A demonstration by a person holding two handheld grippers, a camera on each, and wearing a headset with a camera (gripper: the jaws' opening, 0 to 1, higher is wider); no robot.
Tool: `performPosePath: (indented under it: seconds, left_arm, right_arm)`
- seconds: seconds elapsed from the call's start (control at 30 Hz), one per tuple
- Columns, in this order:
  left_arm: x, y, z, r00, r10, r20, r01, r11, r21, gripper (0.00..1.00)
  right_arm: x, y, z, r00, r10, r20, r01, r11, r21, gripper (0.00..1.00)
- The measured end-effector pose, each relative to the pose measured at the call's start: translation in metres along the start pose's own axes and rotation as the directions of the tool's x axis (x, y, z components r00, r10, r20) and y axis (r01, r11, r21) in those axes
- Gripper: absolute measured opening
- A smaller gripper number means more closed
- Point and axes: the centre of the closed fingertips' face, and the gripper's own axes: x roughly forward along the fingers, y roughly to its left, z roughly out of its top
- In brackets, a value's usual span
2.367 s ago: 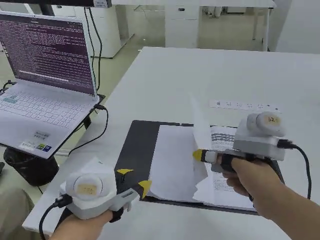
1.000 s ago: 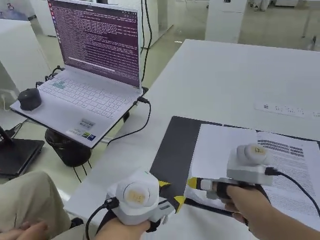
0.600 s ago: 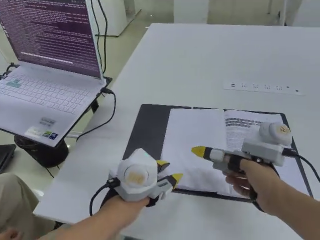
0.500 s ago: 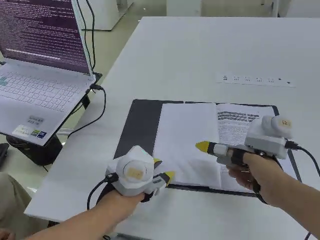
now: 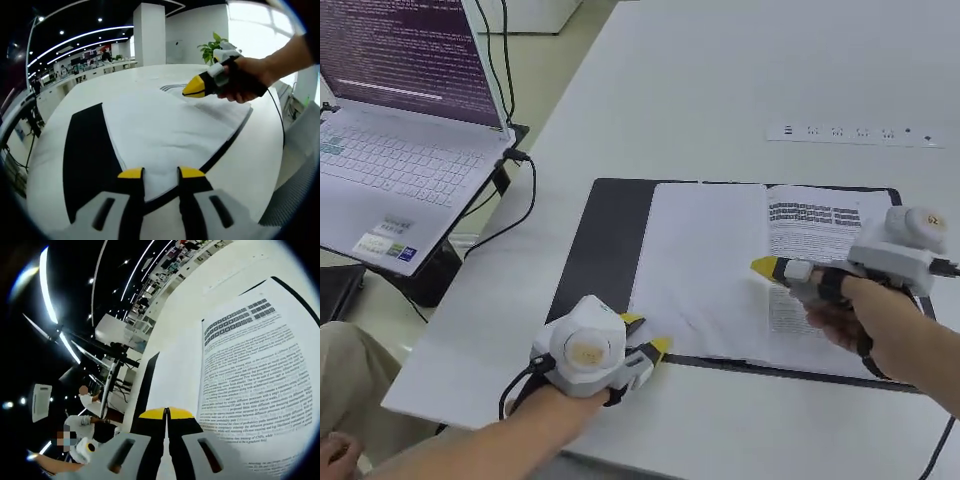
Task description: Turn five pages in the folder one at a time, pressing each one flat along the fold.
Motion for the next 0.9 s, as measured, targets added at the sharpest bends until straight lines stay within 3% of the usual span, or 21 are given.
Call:
performPosePath:
  seconds: [0.07,0.1,0.13,0.37,0.47,0.8,0.9]
  left_arm:
    - [0.000,0.000,0.000,1.0000,0.000,-0.004,0.000,1.000,0.001,0.25]
    - [-0.001,0.000,0.000,1.0000,-0.002,-0.005,0.002,1.000,0.002,0.25]
    - [-0.001,0.000,0.000,1.0000,-0.003,-0.006,0.003,1.000,0.002,0.25]
    - [-0.001,0.001,-0.001,1.0000,-0.006,-0.006,0.006,1.000,0.009,0.24]
    - [-0.001,0.001,-0.001,1.0000,-0.007,-0.003,0.007,1.000,0.009,0.24]
    - [-0.001,0.000,0.000,1.0000,-0.007,0.007,0.007,1.000,0.006,0.24]
    - [-0.001,0.000,0.000,0.9999,-0.006,0.008,0.006,1.000,0.006,0.24]
  right_arm:
    - [0.006,-0.005,0.012,0.9994,-0.003,0.035,-0.001,0.994,0.111,0.00]
    - [0.009,-0.004,0.018,0.9982,0.019,0.057,-0.028,0.987,0.160,0.00]
    - [0.012,-0.006,0.021,0.9979,0.012,0.063,-0.024,0.983,0.182,0.00]
    - [0.027,-0.025,0.032,0.9973,-0.043,0.059,0.027,0.970,0.243,0.00]
    - [0.030,-0.026,0.038,0.9968,-0.034,0.072,0.012,0.956,0.294,0.00]
    - [0.050,-0.032,0.073,0.9933,-0.065,0.095,0.035,0.955,0.294,0.00]
    - [0.054,-0.037,0.085,0.9891,-0.082,0.122,0.042,0.952,0.303,0.00]
